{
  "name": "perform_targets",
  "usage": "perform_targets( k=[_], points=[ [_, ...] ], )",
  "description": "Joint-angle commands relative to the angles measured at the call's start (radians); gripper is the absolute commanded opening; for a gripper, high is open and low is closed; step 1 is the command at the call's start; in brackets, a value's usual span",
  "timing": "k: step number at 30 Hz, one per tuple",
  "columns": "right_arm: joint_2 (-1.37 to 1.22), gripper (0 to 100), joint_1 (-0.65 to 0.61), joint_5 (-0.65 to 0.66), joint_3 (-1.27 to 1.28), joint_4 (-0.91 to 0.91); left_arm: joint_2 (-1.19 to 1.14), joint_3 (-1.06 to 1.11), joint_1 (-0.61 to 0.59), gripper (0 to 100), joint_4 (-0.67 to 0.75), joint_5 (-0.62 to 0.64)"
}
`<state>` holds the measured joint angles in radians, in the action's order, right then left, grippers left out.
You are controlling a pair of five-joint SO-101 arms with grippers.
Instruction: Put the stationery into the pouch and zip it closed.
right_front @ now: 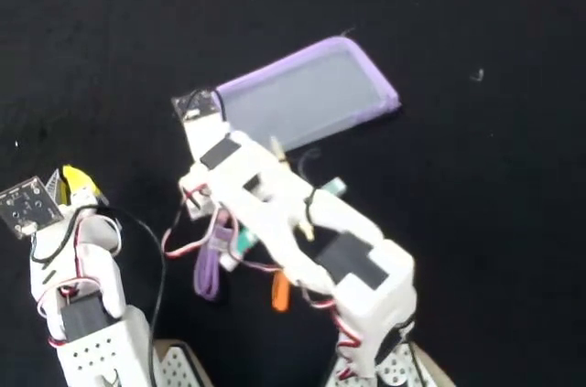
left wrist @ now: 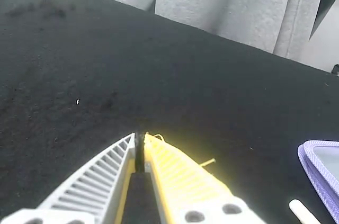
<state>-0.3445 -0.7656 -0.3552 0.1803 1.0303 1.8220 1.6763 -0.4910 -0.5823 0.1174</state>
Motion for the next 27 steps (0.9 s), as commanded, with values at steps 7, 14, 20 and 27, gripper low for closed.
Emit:
perform_targets(
  k=[7,14,20,27],
  points=[
    [-0.030,24.8,-0.014,-0.009,-0.087,0.071,0.000,0.024,-0.012,4,0.003,-0.006],
    [-0.039,24.7,-0.014,-0.009,-0.131,0.147,0.000,0.024,-0.010,4,0.003,-0.006],
    [-0.102,24.7,-0.012,-0.009,-0.143,0.147,0.000,0.024,-0.010,4,0.003,-0.006],
    [-0.191,14.4,-0.011,-0.002,-0.243,0.192,0.000,0.024,-0.010,4,0.003,-0.006]
  ],
)
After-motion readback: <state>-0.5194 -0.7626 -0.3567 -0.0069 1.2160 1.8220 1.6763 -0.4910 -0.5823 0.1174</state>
